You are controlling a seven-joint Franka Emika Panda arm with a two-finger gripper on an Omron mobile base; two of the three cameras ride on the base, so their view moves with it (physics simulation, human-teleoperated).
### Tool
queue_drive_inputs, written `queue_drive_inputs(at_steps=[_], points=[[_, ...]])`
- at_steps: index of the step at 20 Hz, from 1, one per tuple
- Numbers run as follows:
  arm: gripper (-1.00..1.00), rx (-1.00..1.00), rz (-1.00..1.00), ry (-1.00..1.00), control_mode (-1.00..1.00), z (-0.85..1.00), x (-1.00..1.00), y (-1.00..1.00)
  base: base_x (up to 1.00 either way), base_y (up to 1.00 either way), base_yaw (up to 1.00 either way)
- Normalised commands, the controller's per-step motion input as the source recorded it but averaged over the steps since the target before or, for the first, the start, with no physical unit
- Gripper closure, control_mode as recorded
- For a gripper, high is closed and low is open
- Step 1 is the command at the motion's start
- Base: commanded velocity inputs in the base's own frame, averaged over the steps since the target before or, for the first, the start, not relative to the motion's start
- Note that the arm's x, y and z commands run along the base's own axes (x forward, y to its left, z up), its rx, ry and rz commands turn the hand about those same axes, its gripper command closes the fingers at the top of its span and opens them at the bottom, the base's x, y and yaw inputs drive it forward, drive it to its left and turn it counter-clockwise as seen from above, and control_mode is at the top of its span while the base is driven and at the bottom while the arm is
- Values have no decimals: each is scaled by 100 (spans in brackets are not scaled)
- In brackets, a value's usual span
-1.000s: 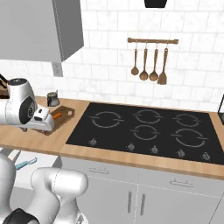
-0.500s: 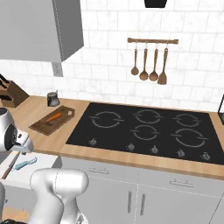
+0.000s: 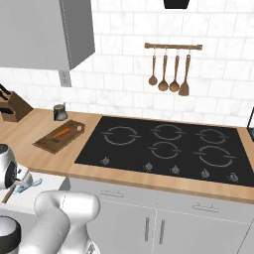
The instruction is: Place the appropriate cutting tool for cutting the carrot skin on the cutting board.
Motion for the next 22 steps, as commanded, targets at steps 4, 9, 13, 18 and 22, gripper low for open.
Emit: queue_drive_inputs(at_steps=[4,9,13,18,22], points=[[-100,0,0,7,-100,-48,0,18,0,0,0],[-100,0,0,14,-100,-34,0,2,0,0,0],[-100,0,0,11,-100,-36,0,0,0,0,0],[-100,0,0,7,-100,-37,-3,6,0,0,0],[-100,0,0,4,-100,-15,-20,5,0,0,0]])
